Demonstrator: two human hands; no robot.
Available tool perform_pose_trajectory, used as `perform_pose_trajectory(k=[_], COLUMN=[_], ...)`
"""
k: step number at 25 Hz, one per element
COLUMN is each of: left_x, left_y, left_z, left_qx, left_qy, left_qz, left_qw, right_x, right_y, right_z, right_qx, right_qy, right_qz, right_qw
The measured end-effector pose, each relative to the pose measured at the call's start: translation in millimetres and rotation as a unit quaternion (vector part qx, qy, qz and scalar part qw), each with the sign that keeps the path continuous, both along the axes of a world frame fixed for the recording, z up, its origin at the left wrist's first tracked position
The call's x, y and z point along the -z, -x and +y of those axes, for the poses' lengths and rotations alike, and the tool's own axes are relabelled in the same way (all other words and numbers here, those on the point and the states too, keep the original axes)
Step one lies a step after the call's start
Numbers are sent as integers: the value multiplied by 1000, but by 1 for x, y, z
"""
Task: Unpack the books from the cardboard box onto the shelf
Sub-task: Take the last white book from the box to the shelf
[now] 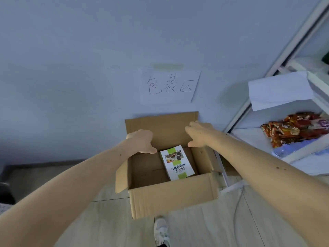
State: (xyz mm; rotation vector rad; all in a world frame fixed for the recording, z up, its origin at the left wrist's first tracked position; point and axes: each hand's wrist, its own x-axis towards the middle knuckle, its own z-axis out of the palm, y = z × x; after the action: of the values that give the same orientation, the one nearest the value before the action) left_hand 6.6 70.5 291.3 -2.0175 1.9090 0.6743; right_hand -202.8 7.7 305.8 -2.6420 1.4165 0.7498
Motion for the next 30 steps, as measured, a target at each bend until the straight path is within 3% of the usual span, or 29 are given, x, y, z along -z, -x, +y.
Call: perform_pose_trajectory(k=[10, 16, 22, 27, 30], left_x=[136, 273, 429, 512, 538], left_y=[57, 77, 90, 95, 94], left_z=[-111, -131, -115, -106, -111], left_qx=[-83, -191, -267, -303, -361], left_qy=[-90, -158, -234, -276, -270], left_qz=[30, 54, 105, 281, 337], left_qw=[992, 967, 929, 868, 827], right_x=[128, 260, 419, 518, 550], right_y=[35, 39, 40, 36, 38], right_z=[-151, -211, -240, -248, -247], right_qx=[-62, -106, 26, 182, 225], right_qy=[-80, -130, -210, -238, -250], right_qz=[24, 46, 9, -27, -45], right_qw=[995, 985, 977, 954, 940])
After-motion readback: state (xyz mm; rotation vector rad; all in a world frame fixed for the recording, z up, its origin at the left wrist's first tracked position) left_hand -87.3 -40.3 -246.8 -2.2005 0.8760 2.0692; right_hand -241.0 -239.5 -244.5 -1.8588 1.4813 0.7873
